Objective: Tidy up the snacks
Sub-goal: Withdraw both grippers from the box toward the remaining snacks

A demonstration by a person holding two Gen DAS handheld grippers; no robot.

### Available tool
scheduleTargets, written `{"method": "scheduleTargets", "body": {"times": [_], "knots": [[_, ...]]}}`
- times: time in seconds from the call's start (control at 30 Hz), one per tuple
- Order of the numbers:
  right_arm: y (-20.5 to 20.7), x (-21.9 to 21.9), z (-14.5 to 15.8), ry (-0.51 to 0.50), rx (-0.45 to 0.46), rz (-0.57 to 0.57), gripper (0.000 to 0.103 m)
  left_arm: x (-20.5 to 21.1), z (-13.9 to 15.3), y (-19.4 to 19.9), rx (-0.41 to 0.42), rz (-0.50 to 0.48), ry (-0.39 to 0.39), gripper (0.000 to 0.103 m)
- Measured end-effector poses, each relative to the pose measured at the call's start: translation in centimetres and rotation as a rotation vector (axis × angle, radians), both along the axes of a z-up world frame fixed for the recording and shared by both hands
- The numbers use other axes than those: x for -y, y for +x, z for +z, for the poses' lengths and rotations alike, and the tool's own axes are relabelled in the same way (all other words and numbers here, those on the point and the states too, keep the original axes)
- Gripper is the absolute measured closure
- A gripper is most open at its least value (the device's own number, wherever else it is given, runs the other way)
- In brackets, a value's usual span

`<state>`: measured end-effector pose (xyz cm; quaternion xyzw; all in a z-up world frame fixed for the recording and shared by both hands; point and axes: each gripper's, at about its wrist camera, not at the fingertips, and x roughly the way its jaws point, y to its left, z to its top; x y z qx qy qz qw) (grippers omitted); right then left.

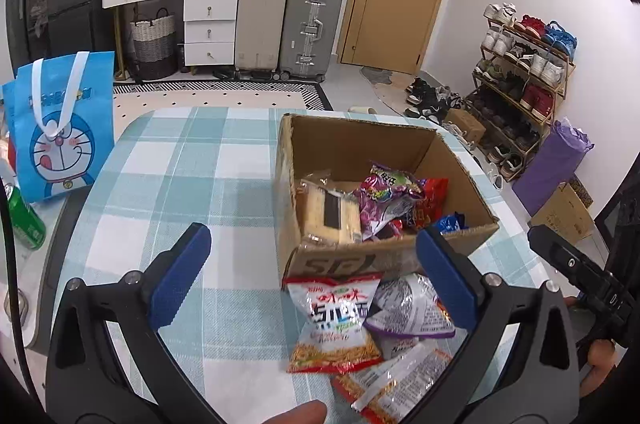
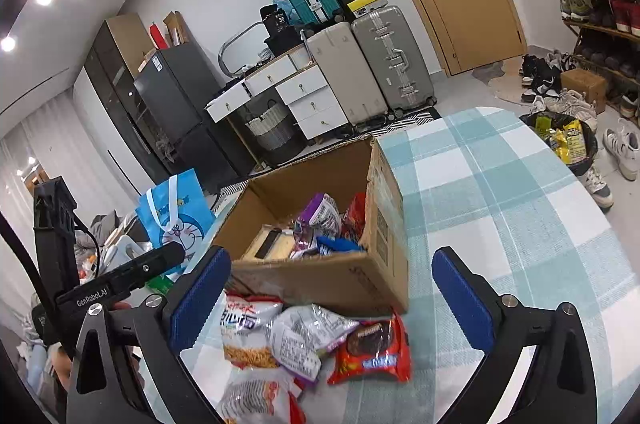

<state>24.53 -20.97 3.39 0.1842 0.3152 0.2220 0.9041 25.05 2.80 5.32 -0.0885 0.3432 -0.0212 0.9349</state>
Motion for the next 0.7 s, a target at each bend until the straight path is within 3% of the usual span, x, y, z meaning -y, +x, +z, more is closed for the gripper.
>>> {"method": "scheduleTargets", "body": {"times": [0.17,0.37,0.7], "knots": [[-2.3,0.3,-0.1,-0.017,-0.001,0.012,0.001,-0.5,-0.4,-3.1,-0.009,0.007,-0.022,0.001],[-4.5,0.0,-0.5,-0.049,-0.034,0.018,0.001,-0.2,-1.9,-6.6,-0.021,0.021,0.004,0.001],[-5.4,-0.7,-2.7,-0.11,-0.101,0.028,0.001,0.6,-4.2,-9.6,-0.055,0.0,0.026,0.001]]}}
